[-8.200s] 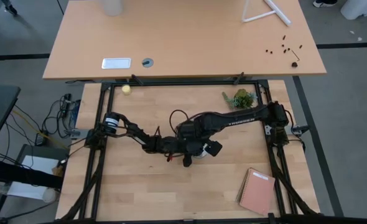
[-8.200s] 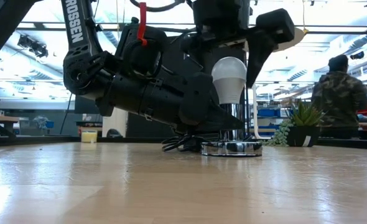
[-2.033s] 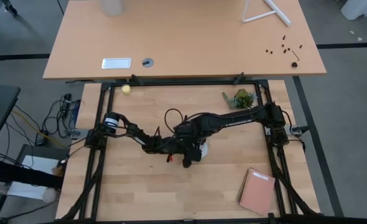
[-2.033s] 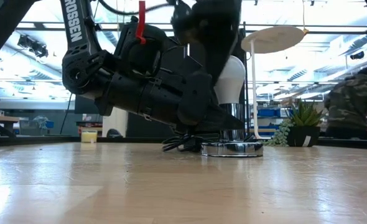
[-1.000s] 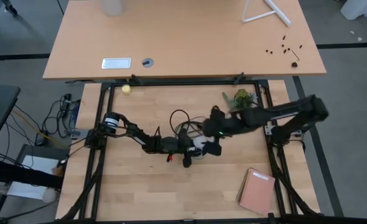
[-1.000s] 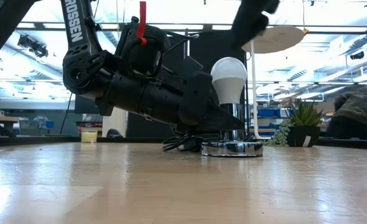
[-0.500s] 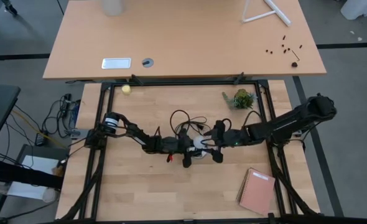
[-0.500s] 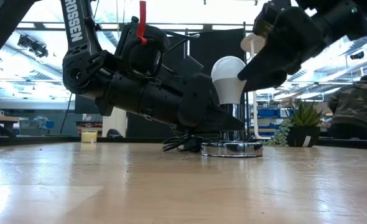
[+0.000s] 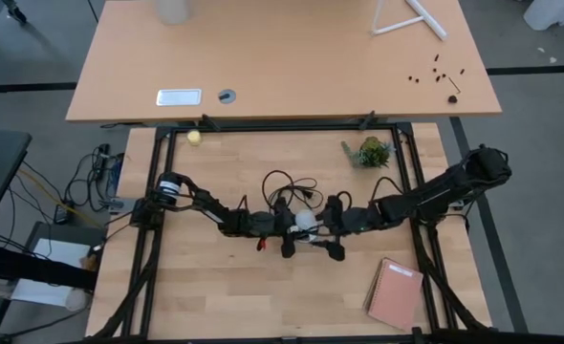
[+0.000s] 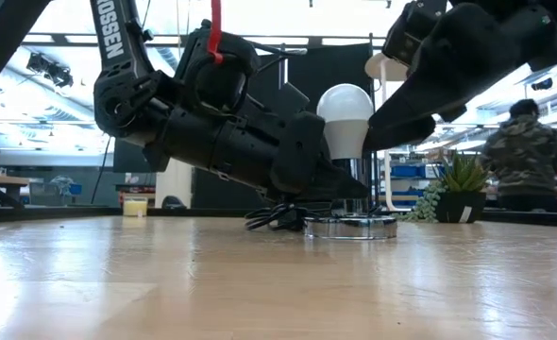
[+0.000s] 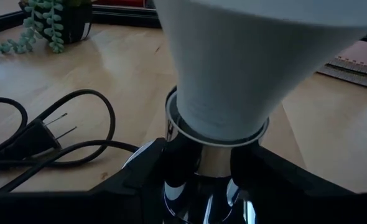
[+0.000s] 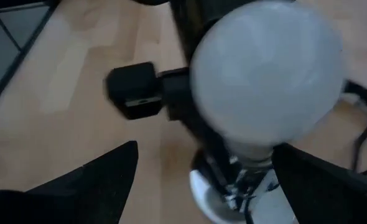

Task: Screw lightbulb
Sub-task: Insert the white lightbulb into the lamp

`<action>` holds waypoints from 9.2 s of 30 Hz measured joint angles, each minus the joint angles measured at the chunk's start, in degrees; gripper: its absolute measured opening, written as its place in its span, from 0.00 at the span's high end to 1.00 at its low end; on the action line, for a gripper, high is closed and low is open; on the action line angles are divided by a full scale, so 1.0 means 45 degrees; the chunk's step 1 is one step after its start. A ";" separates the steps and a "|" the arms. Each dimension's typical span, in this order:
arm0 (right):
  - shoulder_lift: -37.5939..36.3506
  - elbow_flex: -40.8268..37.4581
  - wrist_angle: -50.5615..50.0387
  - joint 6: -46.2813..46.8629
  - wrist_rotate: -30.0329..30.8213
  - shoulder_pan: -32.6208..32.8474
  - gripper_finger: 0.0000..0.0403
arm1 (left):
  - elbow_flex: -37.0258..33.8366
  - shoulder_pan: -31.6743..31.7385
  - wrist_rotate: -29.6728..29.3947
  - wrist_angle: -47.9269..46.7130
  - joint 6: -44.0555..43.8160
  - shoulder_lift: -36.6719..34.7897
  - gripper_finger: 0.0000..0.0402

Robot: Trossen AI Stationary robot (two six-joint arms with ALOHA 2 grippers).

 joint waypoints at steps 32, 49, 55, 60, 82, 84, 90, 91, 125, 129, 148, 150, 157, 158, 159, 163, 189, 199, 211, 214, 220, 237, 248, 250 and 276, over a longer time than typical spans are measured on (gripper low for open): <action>0.0779 0.0146 0.0592 0.1034 0.0442 0.1037 0.07 | -0.0024 -0.0185 -0.0090 -0.0102 0.0063 0.0019 0.53; -0.0098 0.0724 -0.1623 0.0457 0.2261 -0.0251 0.07 | -0.0027 -0.0155 -0.0195 0.0087 0.0275 0.0024 0.53; -0.0088 0.0713 -0.0768 0.0185 0.1289 -0.0264 0.07 | -0.0011 -0.0191 -0.0081 0.0065 0.0292 0.0024 0.53; -0.0088 0.0709 -0.0887 0.0811 0.1214 0.0394 0.07 | -0.0007 -0.0230 -0.0056 0.0072 0.0310 0.0024 0.53; 0.0207 0.0719 -0.1485 0.0543 0.1099 -0.0130 0.07 | -0.0027 -0.0267 -0.0101 0.0191 0.0350 0.0024 0.53; 0.0449 0.0714 -0.1054 0.0556 0.0825 -0.0075 0.07 | -0.0027 -0.0267 -0.0179 0.0162 0.0353 0.0024 0.53; 0.0776 0.0685 -0.0272 0.1047 0.0631 0.0606 0.07 | -0.0032 -0.0338 -0.0218 0.0119 0.0362 0.0024 0.53; 0.0776 0.0685 -0.0268 0.1287 0.0488 0.0716 0.07 | -0.0032 -0.0355 -0.0153 0.0102 0.0370 0.0024 0.53; 0.0747 0.0709 -0.0991 0.1440 0.1518 0.0846 0.07 | -0.0006 -0.0376 -0.0161 0.0217 0.0574 0.0034 0.53; 0.0670 0.0714 -0.1140 0.1694 0.1452 0.1385 0.07 | -0.0007 -0.0362 -0.0280 0.0216 0.0534 0.0034 0.53; 0.1000 0.6189 -1.1187 0.0336 0.0082 -0.0506 0.07 | -0.0007 -0.0330 0.0588 0.0156 0.1331 0.0024 0.53; 0.1437 0.6883 -1.2056 0.0087 -0.0410 -0.0783 0.07 | -0.0012 -0.0334 0.0588 0.0232 0.1326 0.0029 0.53; 0.3701 0.9317 -1.3842 -0.1159 -0.1276 -0.1140 0.07 | -0.0017 -0.0345 0.0602 0.0296 0.1316 0.0034 0.53; 0.4071 0.9693 -1.4195 -0.1325 -0.1277 -0.1168 0.07 | -0.0017 -0.0345 0.0602 0.0291 0.1302 0.0034 0.53; 0.4416 1.0080 -1.4519 -0.1503 -0.1266 -0.1206 0.07 | -0.0017 -0.0345 0.0602 0.0291 0.1298 0.0034 0.53; 0.5532 1.1629 -1.5261 -0.2023 -0.1244 -0.1271 0.07 | -0.0027 -0.0364 0.0679 0.0348 0.1114 0.0039 0.53; 0.7572 1.3872 -1.7399 -0.3916 -0.2370 -0.2127 0.38 | -0.0017 -0.0368 0.0685 0.0364 0.1020 0.0034 0.53; 0.7581 1.3852 -1.7468 -0.0760 -0.2196 -0.2132 0.33 | -0.0012 -0.0369 0.0390 0.0364 0.0684 0.0034 0.53; 0.7591 1.3843 -1.7569 0.4995 -0.1792 -0.2132 0.33 | -0.0012 -0.0379 -0.0205 0.0458 0.0268 0.0049 0.53; 0.7596 1.3843 -1.7527 0.6604 -0.1536 -0.2127 0.32 | -0.0012 -0.0379 -0.0262 0.0466 0.0195 0.0049 0.53; 0.7596 1.3828 -1.7579 0.9489 -0.1031 -0.2127 0.35 | -0.0030 -0.0379 -0.0448 0.0537 0.0121 0.0049 0.53; 0.6589 1.3780 -1.7253 0.6537 -0.0072 -0.2030 0.18 | -0.0007 -0.0374 -0.0441 0.0459 0.0043 0.0024 0.53; 0.4079 1.3540 -1.7305 0.4714 0.1963 -0.0727 0.15 | -0.0007 -0.0378 -0.0418 0.0247 0.0044 0.0010 0.53; 0.3688 1.3130 -1.6889 0.4687 0.2418 -0.0341 0.15 | -0.0007 -0.0375 -0.0418 0.0209 0.0044 0.0010 0.53; 0.0536 0.0364 -0.0715 -0.0214 0.2336 -0.0121 0.18 | -0.0007 -0.0369 0.0328 0.0267 0.0793 0.0029 0.53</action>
